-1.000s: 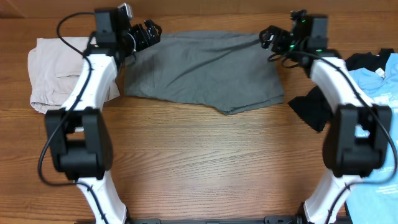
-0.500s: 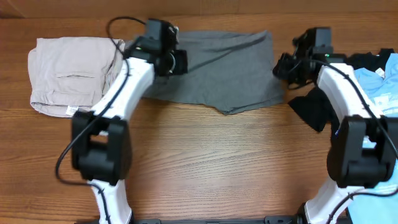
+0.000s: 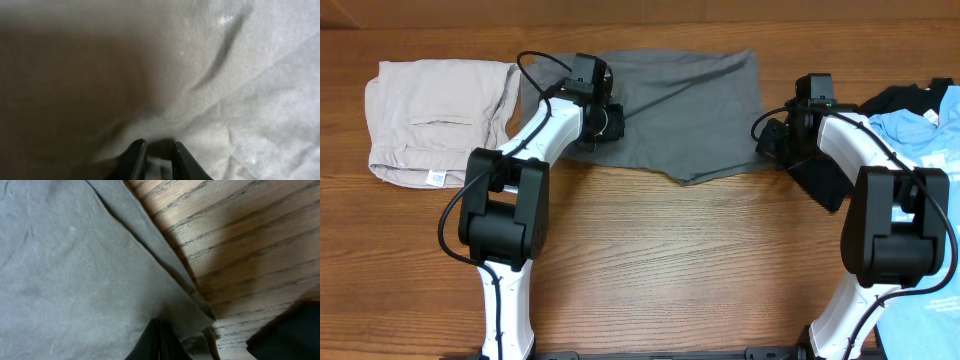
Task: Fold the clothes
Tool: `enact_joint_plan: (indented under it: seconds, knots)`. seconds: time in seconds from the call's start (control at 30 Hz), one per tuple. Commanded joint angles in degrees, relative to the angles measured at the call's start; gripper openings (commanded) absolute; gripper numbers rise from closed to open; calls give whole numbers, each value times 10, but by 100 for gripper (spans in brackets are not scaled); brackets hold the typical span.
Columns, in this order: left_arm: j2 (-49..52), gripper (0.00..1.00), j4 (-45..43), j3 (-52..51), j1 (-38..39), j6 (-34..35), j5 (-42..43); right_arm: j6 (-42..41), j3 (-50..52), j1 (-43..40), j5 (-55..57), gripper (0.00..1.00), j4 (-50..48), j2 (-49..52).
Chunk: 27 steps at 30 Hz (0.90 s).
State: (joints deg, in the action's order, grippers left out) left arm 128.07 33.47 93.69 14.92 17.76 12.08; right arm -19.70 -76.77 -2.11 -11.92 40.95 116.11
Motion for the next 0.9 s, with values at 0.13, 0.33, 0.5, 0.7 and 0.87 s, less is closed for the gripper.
enact_joint_plan:
  seconds: [0.13, 0.33, 0.5, 0.7, 0.87]
  knots:
    - [12, 34, 64, -3, -2, -11, 101, -33, 51, 1, 63, 4, 92, 12]
    - [-11, 30, 130, -3, 0, -50, 164, -36, 51, 1, 89, 4, 172, -1]
    - [-108, 28, 138, -3, 3, -49, 155, -16, 38, 2, 79, 4, 201, -97]
    - [-193, 4, 146, -3, 8, -34, 139, 3, 20, 2, 65, 4, 135, -171]
    - [-190, 4, 189, -3, 14, -48, 138, 35, 30, 7, -4, 4, -4, -118]
